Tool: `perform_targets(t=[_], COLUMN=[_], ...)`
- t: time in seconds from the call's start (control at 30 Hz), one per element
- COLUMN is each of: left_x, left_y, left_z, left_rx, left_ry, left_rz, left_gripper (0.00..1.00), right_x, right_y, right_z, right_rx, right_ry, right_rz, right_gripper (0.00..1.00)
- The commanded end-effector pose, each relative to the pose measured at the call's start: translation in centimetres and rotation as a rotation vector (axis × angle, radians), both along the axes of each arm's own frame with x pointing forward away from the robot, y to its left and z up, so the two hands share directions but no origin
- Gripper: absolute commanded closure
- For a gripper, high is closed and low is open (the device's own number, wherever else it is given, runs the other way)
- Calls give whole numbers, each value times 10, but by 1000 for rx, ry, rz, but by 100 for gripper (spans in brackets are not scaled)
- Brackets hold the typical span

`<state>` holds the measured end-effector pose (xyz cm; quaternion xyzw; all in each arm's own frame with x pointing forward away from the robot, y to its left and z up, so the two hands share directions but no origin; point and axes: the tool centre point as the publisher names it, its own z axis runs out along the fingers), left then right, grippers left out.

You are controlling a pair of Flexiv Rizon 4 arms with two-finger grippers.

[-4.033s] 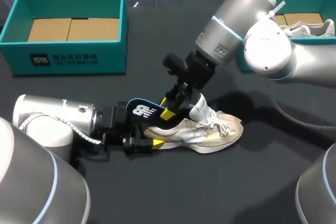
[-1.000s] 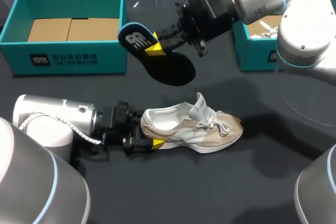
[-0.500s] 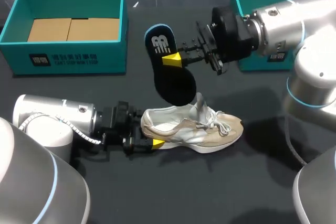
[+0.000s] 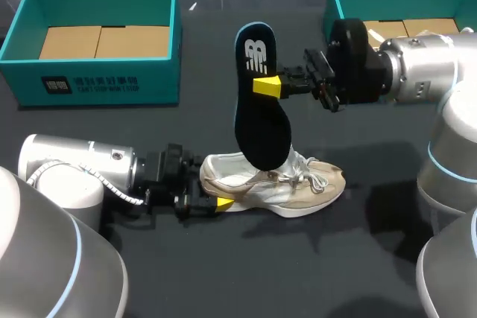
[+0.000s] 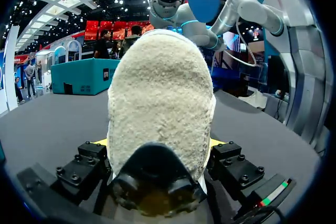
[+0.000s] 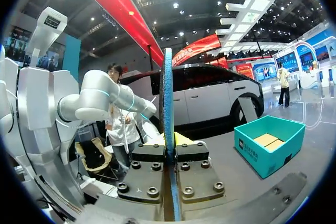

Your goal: Take the shoe out of the shoebox, open the shoe tongue, remove and reinsert the insole, then place the shoe into the shoebox

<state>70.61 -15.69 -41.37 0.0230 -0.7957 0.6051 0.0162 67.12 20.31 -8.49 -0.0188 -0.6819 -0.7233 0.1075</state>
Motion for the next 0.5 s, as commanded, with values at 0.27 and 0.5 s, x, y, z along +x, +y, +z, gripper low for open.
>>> perform_targets(t=[0.27, 0.5], left_x=[0, 0], left_y=[-1, -1], left_z=[-1, -1], left_rx=[0, 0], left_ry=[-1, -1], left_rz=[1, 1], left_gripper=[100, 100], right_x=[-20, -32], right_y=[-10, -19], right_z=[-2, -1], right_rx=[-8, -46], right_ry=[25, 135], right_rz=[-59, -45], right_gripper=[100, 100])
